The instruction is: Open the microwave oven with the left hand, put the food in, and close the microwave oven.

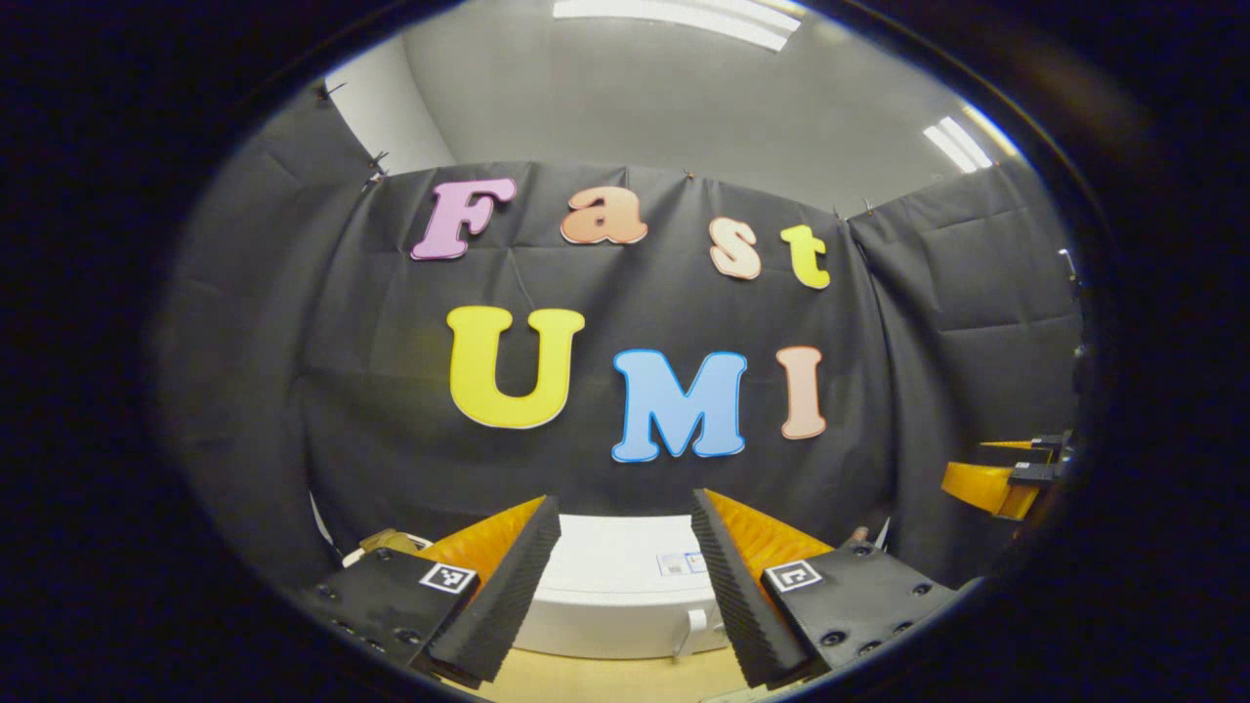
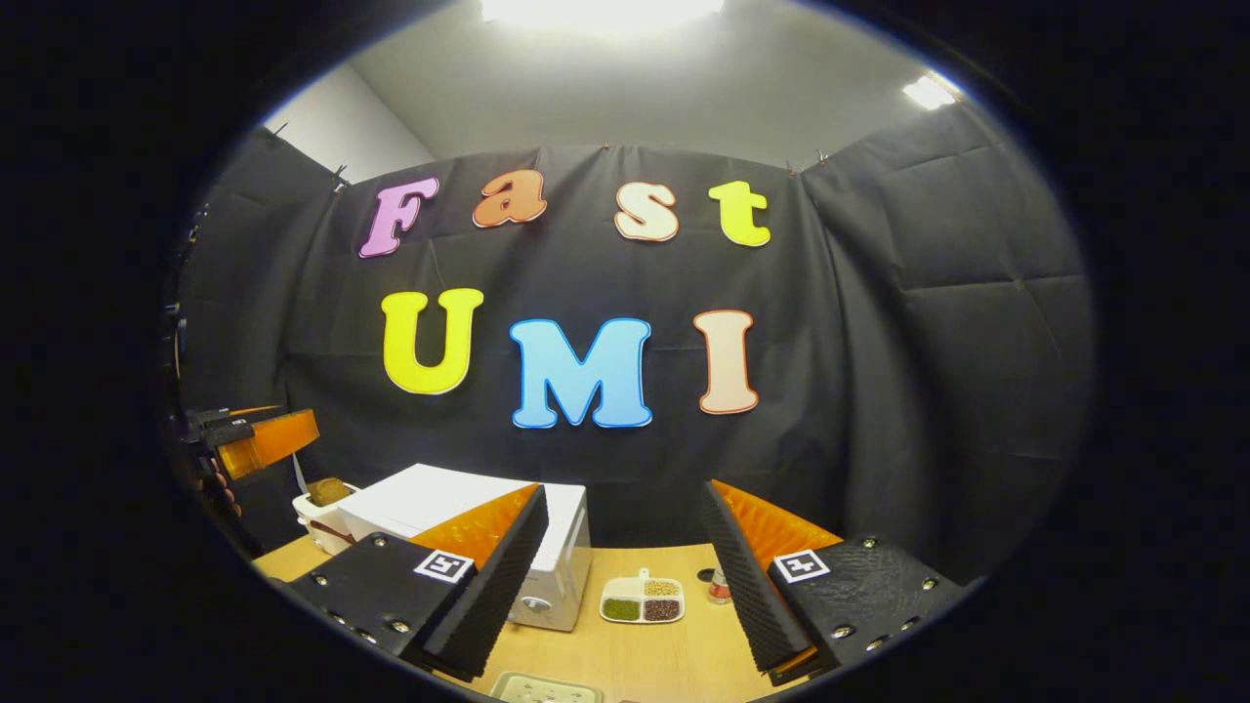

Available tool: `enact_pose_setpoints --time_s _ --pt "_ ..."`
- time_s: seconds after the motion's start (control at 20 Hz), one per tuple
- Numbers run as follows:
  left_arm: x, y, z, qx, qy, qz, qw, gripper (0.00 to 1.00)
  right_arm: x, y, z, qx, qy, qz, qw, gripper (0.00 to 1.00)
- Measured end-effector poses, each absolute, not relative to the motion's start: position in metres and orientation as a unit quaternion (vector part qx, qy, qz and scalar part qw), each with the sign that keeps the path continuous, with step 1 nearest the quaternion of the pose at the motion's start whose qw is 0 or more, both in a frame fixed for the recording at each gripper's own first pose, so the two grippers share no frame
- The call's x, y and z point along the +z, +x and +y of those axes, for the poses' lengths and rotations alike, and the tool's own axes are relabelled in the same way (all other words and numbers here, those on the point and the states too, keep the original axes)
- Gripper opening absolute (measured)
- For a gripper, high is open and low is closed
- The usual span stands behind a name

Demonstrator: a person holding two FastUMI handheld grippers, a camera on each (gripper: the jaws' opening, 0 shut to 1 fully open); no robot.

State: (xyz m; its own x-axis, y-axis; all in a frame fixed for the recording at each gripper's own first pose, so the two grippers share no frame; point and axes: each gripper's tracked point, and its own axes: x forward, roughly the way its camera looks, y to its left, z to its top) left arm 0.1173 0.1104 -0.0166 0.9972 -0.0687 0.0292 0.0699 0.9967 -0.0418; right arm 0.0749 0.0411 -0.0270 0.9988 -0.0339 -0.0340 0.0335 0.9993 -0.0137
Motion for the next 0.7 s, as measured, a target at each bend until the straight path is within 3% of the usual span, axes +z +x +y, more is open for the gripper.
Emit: enact_pose_setpoints --time_s 0.1,0.15,0.55,0.6,0.7 --pt "-0.001 0.108 0.114 -0.039 -0.024 -0.019 0.999 0.98 -0.016 0.075 0.049 -0.012 0.004 0.02 1.0 0.96" --pt "0.005 0.105 0.116 -0.04 -0.024 -0.022 0.999 0.93 -0.012 0.075 0.052 -0.012 0.008 0.021 1.0 0.96" --pt "-0.001 0.1 0.122 -0.055 -0.026 -0.016 0.998 0.94 0.002 0.066 0.061 -0.03 0.008 0.019 0.999 0.96" --pt "0.0 0.1 0.123 -0.056 -0.023 -0.019 0.998 0.89 0.004 0.064 0.062 -0.031 0.007 0.016 0.999 0.96" --pt "0.0 0.102 0.126 -0.056 -0.017 -0.021 0.998 0.88 0.009 0.061 0.063 -0.034 0.006 0.011 0.999 0.96"
